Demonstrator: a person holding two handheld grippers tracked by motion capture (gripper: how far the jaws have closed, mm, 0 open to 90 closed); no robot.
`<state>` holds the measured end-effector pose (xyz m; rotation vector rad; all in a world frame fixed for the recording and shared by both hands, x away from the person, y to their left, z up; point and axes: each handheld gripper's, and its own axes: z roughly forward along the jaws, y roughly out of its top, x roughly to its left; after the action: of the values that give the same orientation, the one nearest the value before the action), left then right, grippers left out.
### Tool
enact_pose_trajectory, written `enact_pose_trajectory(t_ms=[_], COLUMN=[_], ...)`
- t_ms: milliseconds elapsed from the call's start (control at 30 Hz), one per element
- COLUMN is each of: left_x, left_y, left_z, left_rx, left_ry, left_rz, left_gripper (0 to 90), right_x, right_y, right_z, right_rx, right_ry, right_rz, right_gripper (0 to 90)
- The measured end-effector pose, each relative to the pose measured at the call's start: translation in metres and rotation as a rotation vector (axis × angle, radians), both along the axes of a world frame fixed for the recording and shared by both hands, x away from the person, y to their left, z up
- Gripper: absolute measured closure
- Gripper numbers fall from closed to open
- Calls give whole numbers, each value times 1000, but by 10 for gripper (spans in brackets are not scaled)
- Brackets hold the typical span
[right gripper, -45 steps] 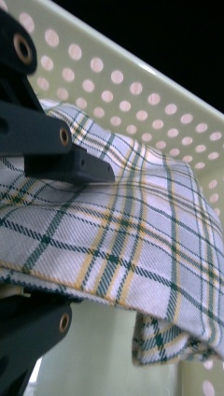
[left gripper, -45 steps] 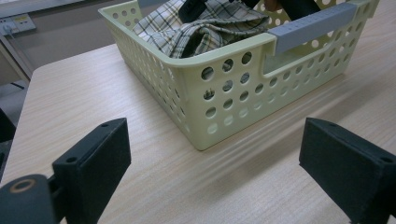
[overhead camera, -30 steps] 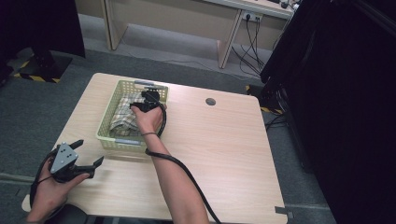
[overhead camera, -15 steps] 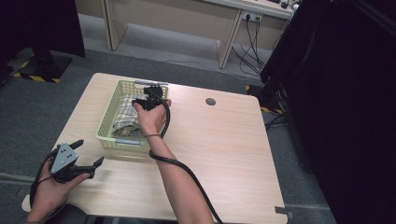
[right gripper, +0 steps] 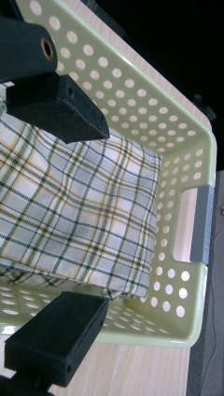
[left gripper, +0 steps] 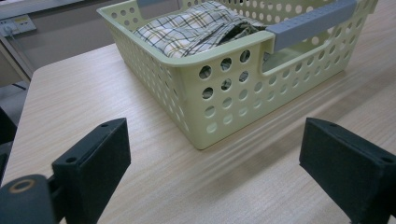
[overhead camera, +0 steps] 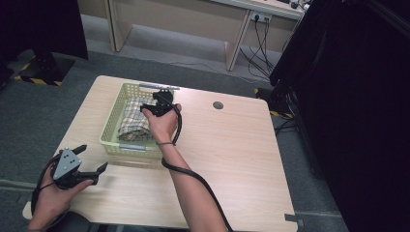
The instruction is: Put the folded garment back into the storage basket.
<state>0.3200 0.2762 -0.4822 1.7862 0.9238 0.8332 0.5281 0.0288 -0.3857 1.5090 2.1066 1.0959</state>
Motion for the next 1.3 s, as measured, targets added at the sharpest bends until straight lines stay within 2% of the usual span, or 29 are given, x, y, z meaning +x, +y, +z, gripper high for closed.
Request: enact_pose_trajectory(t_ms=[400, 1300], left_x=[0, 1], left_y=[0, 0], left_z=[0, 0], left_rx=[0, -2], left_ry=[3, 5], left_rz=[2, 8], left_gripper=[81, 75], right_x=[-8, -24], right_y=[-8, -27], right_z=[-2, 5], right_rx=[18, 32], right_ry=[13, -21], right_rz=[64, 94], right_gripper=[165, 153])
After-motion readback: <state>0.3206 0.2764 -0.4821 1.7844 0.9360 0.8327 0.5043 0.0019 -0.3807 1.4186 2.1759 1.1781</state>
